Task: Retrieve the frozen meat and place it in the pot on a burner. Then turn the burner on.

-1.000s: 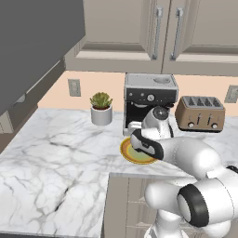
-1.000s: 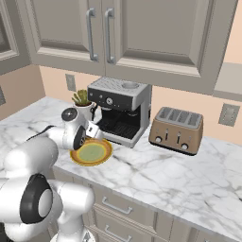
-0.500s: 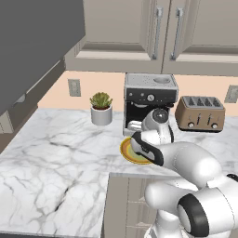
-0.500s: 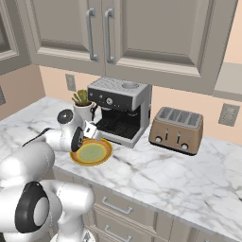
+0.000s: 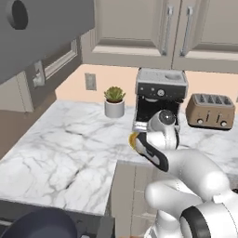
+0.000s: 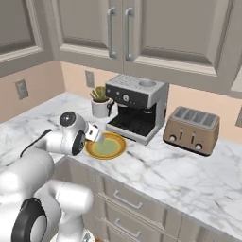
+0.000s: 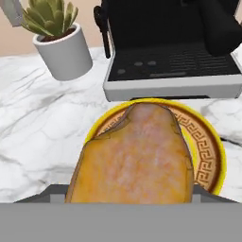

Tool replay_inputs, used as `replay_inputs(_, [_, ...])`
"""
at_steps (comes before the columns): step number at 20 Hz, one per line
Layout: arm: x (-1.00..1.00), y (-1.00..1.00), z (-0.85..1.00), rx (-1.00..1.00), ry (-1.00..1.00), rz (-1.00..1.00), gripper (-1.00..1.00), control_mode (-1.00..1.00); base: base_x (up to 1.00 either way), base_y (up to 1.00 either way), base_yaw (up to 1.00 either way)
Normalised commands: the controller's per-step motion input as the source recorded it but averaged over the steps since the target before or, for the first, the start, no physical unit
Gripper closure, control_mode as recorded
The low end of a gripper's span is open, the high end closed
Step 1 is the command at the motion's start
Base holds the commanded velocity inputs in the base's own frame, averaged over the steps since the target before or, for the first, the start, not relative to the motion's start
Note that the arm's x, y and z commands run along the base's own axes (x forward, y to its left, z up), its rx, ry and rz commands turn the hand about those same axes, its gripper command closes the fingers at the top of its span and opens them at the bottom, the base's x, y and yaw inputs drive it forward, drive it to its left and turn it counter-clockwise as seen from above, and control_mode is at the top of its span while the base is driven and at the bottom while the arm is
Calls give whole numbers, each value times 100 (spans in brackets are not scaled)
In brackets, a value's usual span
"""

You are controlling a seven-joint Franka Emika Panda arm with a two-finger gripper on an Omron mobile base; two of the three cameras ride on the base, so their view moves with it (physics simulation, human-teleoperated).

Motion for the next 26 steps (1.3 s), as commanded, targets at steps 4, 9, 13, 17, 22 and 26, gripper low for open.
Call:
replay_inputs(4, [0, 0, 0, 0, 0, 0, 100, 100, -54, -3, 55])
replay_inputs(9, [0, 0, 0, 0, 0, 0, 100, 100, -28, 0, 68])
replay_inputs(13, [0, 0, 0, 0, 0, 0, 100, 100, -16, 0, 80])
replay_inputs(17, [0, 0, 0, 0, 0, 0, 100, 100, -37, 0, 84])
replay_inputs(22, [0, 0, 0, 0, 0, 0, 100, 100, -13, -2, 38])
replay_inputs(26, [0, 0, 0, 0, 0, 0, 100, 100, -72, -12, 63])
